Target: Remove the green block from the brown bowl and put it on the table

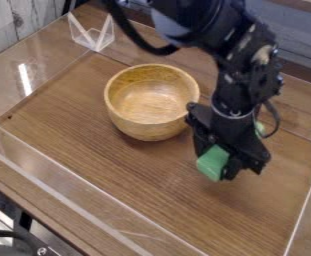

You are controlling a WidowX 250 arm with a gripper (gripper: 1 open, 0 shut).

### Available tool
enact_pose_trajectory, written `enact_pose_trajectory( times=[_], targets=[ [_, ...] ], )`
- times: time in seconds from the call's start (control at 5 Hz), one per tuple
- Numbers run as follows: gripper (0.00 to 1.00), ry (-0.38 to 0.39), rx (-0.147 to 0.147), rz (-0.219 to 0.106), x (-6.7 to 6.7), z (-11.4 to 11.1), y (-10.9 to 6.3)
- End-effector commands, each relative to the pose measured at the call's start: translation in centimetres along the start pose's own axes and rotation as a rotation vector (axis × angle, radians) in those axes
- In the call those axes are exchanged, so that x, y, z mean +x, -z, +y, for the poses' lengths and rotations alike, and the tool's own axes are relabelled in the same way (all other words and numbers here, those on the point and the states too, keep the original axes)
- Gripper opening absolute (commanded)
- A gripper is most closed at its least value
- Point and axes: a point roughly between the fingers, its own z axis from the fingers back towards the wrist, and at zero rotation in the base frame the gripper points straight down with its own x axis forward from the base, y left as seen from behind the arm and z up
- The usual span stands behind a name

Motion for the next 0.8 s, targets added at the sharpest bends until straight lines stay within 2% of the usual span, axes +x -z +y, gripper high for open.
enact_pose_trajectory(
  times=[0.0,0.4,0.6],
  targets=[
    [0.0,0.022,-0.027,-0.03,0.0,0.1,-0.2],
    [0.0,0.099,-0.053,-0.048,0.1,1.2,-0.1],
    [0.0,0.104,-0.056,-0.055,0.6,1.1,-1.4]
  ],
)
